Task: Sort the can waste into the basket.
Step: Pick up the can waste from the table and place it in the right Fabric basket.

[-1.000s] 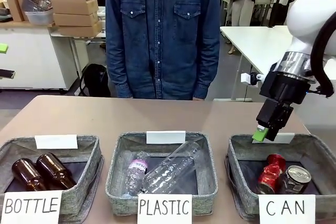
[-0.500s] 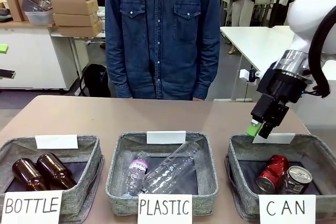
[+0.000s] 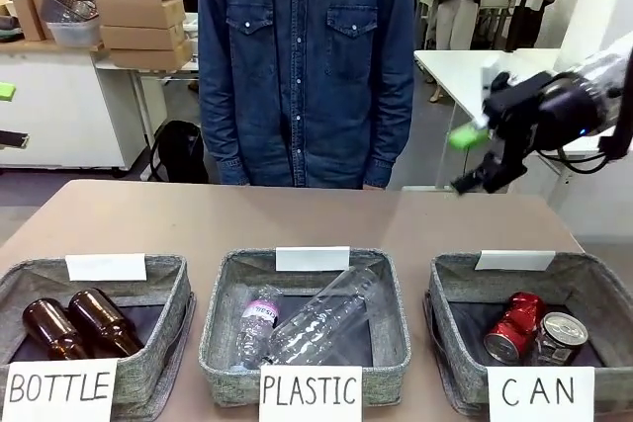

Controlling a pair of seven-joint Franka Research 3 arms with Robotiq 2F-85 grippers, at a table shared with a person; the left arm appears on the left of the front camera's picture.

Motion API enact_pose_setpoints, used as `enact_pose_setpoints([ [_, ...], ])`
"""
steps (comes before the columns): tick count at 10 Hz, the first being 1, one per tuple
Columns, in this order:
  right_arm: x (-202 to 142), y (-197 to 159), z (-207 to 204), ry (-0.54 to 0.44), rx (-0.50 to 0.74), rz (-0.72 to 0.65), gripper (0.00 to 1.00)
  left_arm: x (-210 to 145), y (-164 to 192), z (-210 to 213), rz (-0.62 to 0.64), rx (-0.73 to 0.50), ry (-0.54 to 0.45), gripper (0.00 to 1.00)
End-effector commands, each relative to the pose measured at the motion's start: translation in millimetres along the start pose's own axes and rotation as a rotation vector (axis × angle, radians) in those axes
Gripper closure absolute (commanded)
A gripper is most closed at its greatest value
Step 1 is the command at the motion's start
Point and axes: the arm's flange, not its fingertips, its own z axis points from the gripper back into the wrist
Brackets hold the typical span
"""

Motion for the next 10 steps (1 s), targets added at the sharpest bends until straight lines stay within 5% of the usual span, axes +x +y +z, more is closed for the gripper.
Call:
enact_pose_setpoints([
  [1, -3.5, -20.1, 12.7, -0.436, 0.514, -0.036, 0.00, -1.5, -1.7, 2.0, -0.019, -0.009, 0.007, 0.00],
  [2, 0.0, 0.0, 0.0, 0.000, 0.000, 0.000, 0.00, -1.5, -1.7, 2.0, -0.019, -0.009, 0.007, 0.00],
  [10, 0.0, 0.0, 0.0, 0.000, 0.000, 0.000, 0.00, -1.5, -1.7, 2.0, -0.019, -0.009, 0.007, 0.00],
])
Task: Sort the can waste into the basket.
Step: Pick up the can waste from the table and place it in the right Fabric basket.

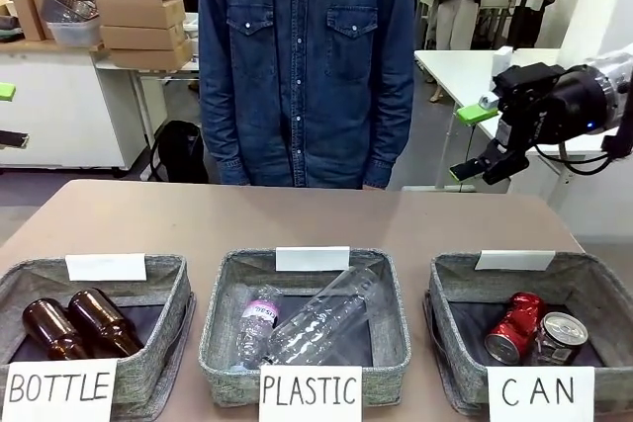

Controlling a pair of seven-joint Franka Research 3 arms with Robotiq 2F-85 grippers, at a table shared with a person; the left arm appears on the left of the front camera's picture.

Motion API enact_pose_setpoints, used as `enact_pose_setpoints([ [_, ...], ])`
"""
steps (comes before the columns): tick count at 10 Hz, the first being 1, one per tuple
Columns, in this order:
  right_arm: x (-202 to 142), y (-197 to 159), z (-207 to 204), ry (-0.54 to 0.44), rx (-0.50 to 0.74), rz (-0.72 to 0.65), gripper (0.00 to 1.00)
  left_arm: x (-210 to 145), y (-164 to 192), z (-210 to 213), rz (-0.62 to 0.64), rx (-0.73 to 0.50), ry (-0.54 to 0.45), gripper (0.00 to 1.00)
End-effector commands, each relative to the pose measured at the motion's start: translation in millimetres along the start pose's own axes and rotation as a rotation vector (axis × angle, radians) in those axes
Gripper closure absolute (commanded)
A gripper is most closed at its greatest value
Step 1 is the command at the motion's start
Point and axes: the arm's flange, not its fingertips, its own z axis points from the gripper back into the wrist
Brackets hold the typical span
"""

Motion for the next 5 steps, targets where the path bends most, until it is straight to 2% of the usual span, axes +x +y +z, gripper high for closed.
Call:
enact_pose_setpoints([
  [1, 0.4, 0.1, 1.8, 0.000, -0.006, 0.021, 0.00, -1.5, -1.7, 2.1, -0.019, -0.008, 0.006, 0.00],
  [5, 0.4, 0.1, 1.8, 0.000, -0.006, 0.021, 0.00, -1.5, -1.7, 2.1, -0.019, -0.008, 0.006, 0.00],
])
